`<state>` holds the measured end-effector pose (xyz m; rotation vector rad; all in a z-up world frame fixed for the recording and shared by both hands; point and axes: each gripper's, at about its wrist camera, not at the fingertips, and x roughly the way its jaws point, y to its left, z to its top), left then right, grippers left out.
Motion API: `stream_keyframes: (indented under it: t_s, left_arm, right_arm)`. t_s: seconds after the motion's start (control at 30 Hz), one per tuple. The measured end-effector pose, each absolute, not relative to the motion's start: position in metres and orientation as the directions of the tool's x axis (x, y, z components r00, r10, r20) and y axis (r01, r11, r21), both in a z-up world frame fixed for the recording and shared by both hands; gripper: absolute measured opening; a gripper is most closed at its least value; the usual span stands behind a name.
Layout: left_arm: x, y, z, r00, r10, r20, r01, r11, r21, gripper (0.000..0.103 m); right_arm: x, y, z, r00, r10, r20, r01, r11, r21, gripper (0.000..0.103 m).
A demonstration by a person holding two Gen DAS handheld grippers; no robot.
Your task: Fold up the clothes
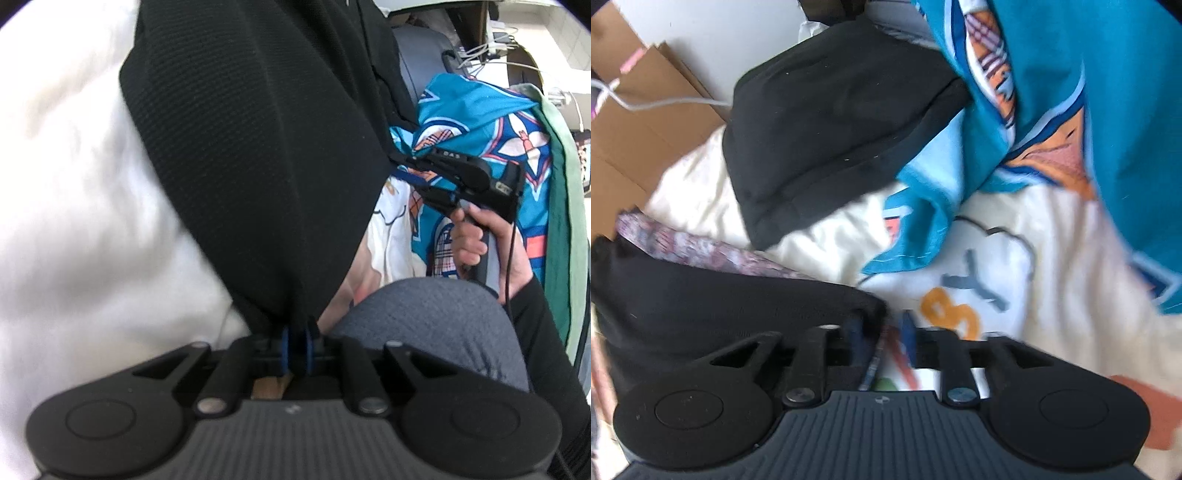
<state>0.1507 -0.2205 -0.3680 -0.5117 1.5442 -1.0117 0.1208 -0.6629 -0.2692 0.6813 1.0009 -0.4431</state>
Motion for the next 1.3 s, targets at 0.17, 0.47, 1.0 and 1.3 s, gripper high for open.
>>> stream_keyframes:
  t_s: [0.17,0.47,1.0,1.3]
  left_arm:
    - [0.158,-0.214,-0.356,-0.241,-0.760,-0.604,0.247,0.554,-0.795,0.023]
    - [0.155,-0.187,-0.330,-0.194,-0.710,-0.677,0.307,0.612,-0.729,0.033]
    - [0.184,-0.156,-0.231,-0.011,-0.648,-0.761,0.447,0.678,-0.584,0.039]
    - [0.216,-0.155,-0.165,0.143,-0.586,-0.797,0.494,0.740,-0.456,0.042]
  right_arm:
    - [0.112,-0.646,-0.253,0.498,-0.020,-0.867,0.600,0.729,0.328,0.037]
    - [0.097,-0.615,-0.223,0.531,0.006,-0.848,0.552,0.757,0.350,0.038]
    - [0.063,-0.547,-0.180,0.595,0.060,-0.802,0.487,0.767,0.418,0.042]
    - [0.080,-0.544,-0.180,0.629,0.082,-0.773,0.474,0.749,0.464,0.049]
